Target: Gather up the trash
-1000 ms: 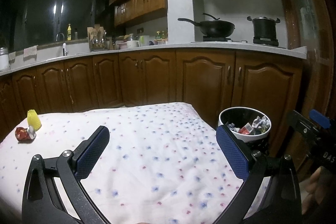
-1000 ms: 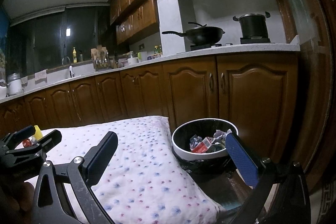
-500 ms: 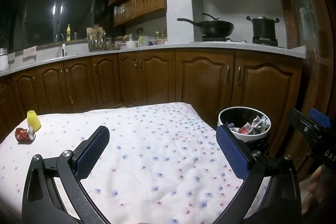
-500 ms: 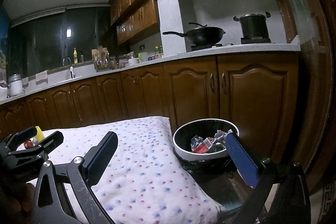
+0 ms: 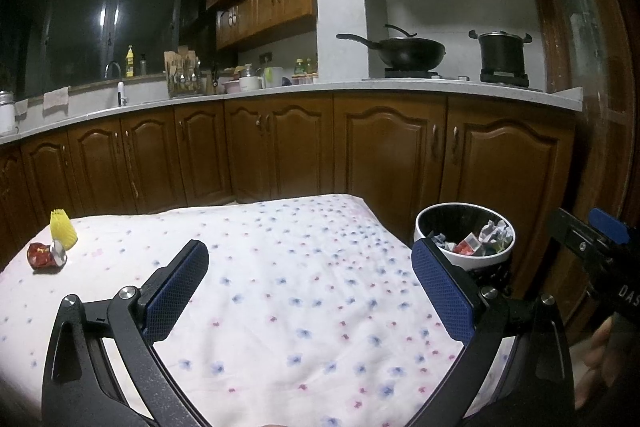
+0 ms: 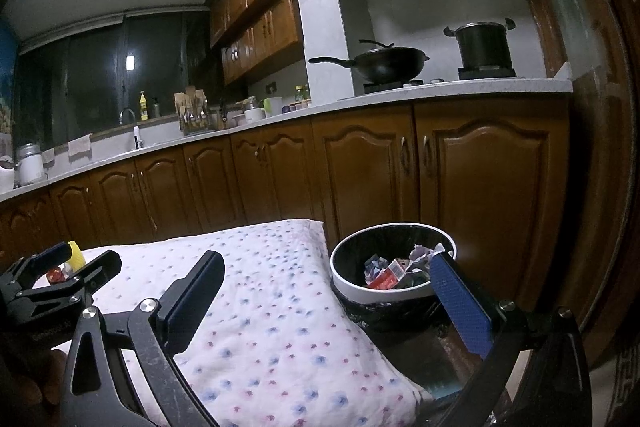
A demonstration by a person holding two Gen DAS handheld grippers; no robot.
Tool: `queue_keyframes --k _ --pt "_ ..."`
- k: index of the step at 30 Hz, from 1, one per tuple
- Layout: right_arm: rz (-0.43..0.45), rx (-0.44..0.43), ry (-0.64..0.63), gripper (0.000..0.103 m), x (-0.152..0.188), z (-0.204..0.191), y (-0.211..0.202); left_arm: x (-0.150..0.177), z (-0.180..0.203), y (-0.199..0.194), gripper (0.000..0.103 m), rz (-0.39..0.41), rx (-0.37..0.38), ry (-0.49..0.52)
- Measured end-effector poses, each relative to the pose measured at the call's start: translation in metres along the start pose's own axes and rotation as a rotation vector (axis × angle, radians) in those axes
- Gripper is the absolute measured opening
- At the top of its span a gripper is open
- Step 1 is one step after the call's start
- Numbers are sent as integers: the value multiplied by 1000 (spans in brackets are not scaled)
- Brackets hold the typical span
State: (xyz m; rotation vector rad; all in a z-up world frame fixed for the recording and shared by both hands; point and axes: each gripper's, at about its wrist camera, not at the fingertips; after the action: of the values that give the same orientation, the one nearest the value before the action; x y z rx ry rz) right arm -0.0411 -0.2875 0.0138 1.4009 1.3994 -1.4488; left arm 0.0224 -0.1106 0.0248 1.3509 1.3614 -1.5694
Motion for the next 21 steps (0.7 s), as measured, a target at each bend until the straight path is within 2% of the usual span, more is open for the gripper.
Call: queue_keyframes --k 21 --pt "-2 -4 2 103 0 0 0 3 0 4 103 -10 11 5"
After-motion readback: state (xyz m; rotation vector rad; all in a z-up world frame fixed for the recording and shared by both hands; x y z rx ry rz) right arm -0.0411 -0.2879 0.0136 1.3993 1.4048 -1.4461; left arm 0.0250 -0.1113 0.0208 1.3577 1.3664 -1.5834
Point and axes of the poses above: each gripper's, at about its wrist camera, not at the fingertips, and y roughly the way its jaws point, z to its right, x to its underside, and after that the axes turned 4 degrees about y, right-handed
